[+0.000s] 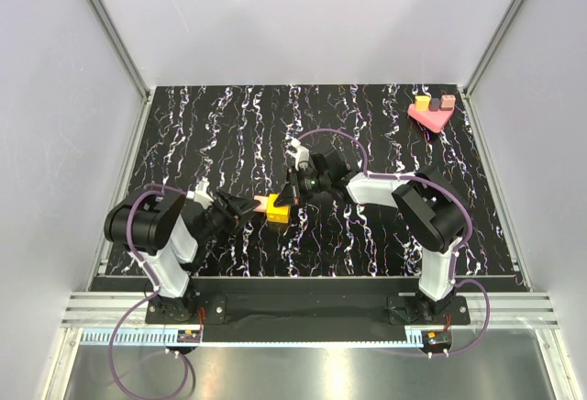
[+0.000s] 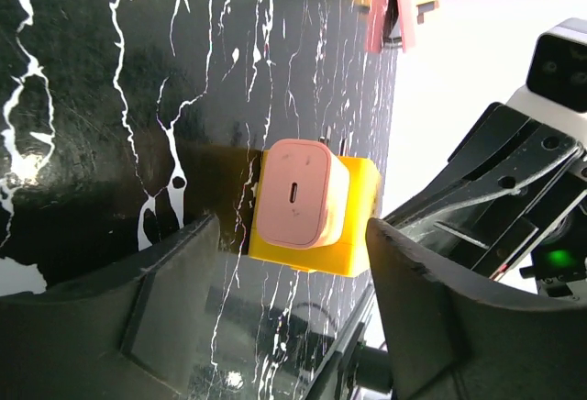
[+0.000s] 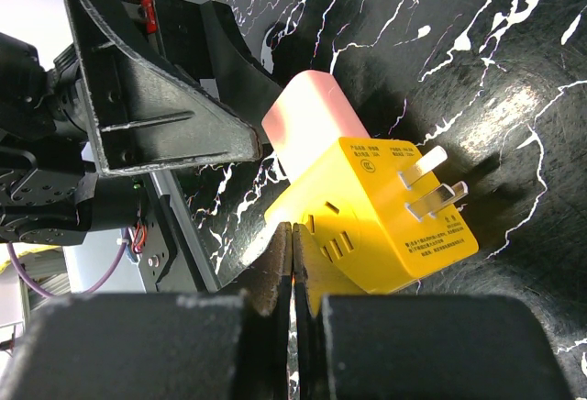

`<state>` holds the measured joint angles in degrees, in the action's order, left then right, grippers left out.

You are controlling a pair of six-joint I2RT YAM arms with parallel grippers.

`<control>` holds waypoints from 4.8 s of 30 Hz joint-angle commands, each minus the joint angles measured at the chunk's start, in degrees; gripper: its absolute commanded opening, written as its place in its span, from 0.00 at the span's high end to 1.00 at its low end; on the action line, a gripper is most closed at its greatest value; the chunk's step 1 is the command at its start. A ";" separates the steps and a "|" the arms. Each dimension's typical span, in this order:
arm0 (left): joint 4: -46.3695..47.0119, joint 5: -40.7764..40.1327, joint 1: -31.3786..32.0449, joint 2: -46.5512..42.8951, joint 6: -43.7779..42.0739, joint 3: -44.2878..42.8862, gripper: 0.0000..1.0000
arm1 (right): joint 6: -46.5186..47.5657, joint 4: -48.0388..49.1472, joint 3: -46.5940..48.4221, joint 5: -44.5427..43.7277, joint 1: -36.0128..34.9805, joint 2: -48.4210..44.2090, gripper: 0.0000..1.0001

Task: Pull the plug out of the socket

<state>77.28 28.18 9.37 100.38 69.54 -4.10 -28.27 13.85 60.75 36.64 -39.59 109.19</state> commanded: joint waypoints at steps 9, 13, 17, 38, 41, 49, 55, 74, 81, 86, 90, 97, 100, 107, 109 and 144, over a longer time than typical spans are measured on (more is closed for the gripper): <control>18.26 -25.09 11.63 -5.88 2.97 5.85 0.25 | 1.55 -3.12 -0.02 -3.24 -0.31 1.29 1.00; 18.35 -32.48 14.80 -5.64 5.95 5.68 0.28 | 1.55 -3.04 -0.02 -2.98 -0.31 1.29 1.00; 18.35 -33.72 15.42 -4.75 6.58 5.07 0.31 | 1.55 -2.95 -0.19 -3.07 -0.31 1.03 1.00; 18.35 -32.23 17.00 -3.17 6.66 1.46 0.56 | 1.73 -4.27 0.07 -4.38 -0.31 1.03 1.00; 18.26 -33.45 17.00 -3.26 7.28 1.98 0.72 | 1.55 -5.32 0.07 -6.57 -0.40 0.68 1.00; 18.26 -36.61 17.00 -3.96 3.85 3.83 1.00 | -0.46 -13.58 0.95 -17.91 -0.92 0.94 1.00; 18.35 -39.34 17.09 -5.54 -1.50 3.92 1.00 | -4.07 -18.41 0.25 -24.06 -0.92 1.64 1.00; 18.17 -44.71 16.83 -1.77 -2.92 5.77 1.00 | -5.30 -18.94 0.51 -25.66 -0.92 4.54 1.00; 18.26 -44.96 16.91 3.86 2.27 6.38 1.00 | -5.39 -19.03 0.95 -25.04 -1.01 5.16 1.00; 18.17 -46.82 17.00 1.75 1.04 7.88 1.00 | -5.39 -19.03 1.12 -25.04 -1.01 5.33 1.00; 18.26 -46.47 16.91 6.22 4.81 7.62 1.00 | -5.48 -19.12 1.30 -24.95 -0.92 5.69 1.00; 18.26 -45.15 17.00 8.10 4.83 6.47 1.00 | -5.57 -19.12 1.56 -24.78 -1.01 6.21 1.00; 18.17 -46.03 16.65 2.05 2.27 7.96 1.00 | -5.48 -19.03 1.56 -24.78 -0.92 6.21 1.00; 2.56 -44.18 13.40 -13.00 -1.86 7.09 1.00 | -5.57 -19.03 1.74 -24.52 -1.01 6.65 1.00; -2.12 -44.44 13.48 -13.54 -2.12 6.74 1.00 | -5.48 -19.12 1.91 -24.34 -0.92 6.83 1.00; 18.17 -42.86 20.60 4.74 -2.74 4.72 1.00 | 0.24 -36.35 9.03 -38.22 -4.52 -9.96 0.00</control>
<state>85.19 -12.99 28.99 103.59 72.93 -4.58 -26.28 -17.89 67.51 0.93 -43.13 102.32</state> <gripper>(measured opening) 0.365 0.980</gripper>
